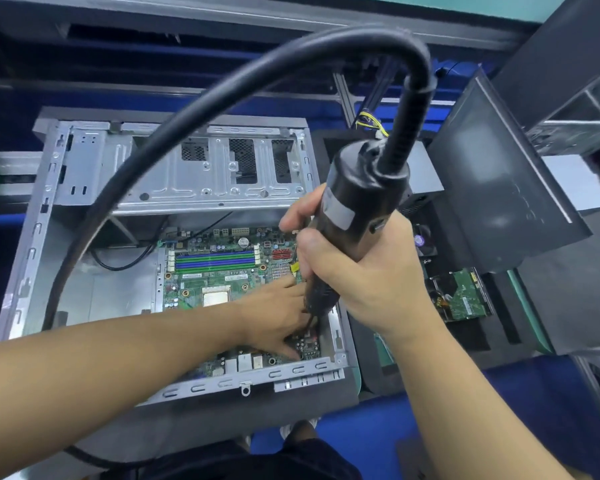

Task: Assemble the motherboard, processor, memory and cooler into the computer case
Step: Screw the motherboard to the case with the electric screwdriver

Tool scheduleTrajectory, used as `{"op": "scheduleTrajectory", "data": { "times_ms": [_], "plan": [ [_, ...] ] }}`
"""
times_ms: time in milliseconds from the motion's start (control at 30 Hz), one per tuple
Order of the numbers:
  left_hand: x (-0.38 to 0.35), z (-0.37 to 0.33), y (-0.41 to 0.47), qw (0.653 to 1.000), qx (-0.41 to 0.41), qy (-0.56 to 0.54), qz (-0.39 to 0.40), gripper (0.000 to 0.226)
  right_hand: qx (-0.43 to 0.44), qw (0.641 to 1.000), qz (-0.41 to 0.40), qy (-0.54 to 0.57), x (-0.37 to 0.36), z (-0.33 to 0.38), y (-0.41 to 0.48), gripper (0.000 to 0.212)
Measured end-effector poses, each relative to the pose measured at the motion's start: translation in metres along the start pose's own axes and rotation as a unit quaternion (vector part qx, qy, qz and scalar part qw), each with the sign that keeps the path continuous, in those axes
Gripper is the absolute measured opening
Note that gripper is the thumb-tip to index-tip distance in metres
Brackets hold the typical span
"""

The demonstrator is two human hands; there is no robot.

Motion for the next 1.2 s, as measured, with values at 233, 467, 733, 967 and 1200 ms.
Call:
{"op": "scheduleTrajectory", "data": {
  "times_ms": [233, 467, 733, 967, 1200],
  "plan": [
    [-0.017, 0.002, 0.001, 0.993, 0.056, -0.064, 0.075, 0.069, 0.006, 1.000, -0.018, 0.005, 0.003, 0.006, -0.007, 0.010],
    [-0.020, 0.000, 0.000, 0.987, 0.087, -0.102, 0.084, 0.047, 0.007, 0.999, -0.037, -0.005, 0.007, 0.011, -0.011, 0.009],
    [0.011, 0.032, -0.026, 0.979, 0.108, -0.172, 0.021, 0.006, 0.040, 0.996, -0.059, -0.048, -0.008, 0.043, 0.007, 0.020],
    [-0.002, 0.063, -0.051, 0.980, 0.169, -0.068, 0.086, 0.057, 0.100, 0.988, -0.065, -0.095, -0.019, 0.081, 0.027, 0.025],
    [-0.017, 0.040, -0.021, 0.978, 0.118, -0.049, 0.164, 0.047, 0.147, 0.981, -0.102, -0.079, -0.001, 0.107, 0.023, 0.022]
  ]
}}
Point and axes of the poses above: each hand's wrist, its own y-axis towards the middle knuckle, its own x-axis out of the back of the hand, z = x × y, the point moved 6 cm from there along y, towards the middle knuckle, and after that the axes turned 13 degrees about y, right-handed, at the moved point
